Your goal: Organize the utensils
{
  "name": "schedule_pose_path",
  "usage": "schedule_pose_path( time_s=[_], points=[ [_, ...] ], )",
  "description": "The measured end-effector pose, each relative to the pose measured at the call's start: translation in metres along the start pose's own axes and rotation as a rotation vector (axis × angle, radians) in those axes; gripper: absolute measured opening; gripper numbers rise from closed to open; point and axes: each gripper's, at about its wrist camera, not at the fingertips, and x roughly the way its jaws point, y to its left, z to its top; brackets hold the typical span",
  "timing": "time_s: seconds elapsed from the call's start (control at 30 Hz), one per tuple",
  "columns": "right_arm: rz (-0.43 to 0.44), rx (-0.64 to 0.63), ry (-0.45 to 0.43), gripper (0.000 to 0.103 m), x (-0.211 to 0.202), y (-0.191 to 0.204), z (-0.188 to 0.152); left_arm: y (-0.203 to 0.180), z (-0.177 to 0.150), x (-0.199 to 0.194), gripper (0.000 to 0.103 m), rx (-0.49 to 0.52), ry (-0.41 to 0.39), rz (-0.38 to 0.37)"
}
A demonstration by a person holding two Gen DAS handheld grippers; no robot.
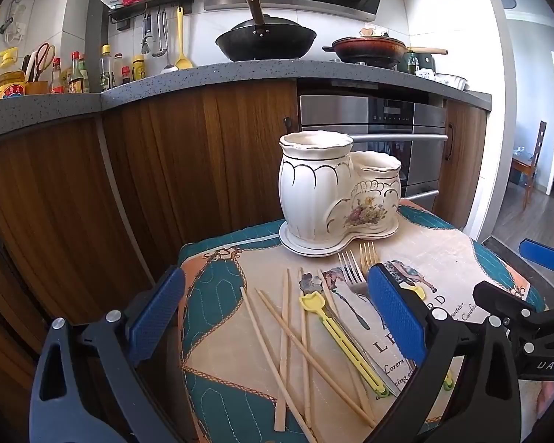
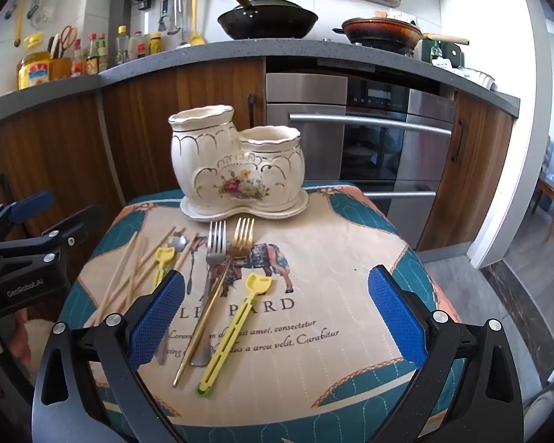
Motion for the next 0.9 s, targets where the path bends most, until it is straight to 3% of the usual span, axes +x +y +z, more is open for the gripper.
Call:
schedule_pose_path(
  time_s=[0.9],
  points=[
    [0.008,-0.007,0.004,0.099,0.0023,0.0016,-0.0006,0.0032,-0.0014,0.0012,0.098,-0.012,0.007,-0.008]
  ],
)
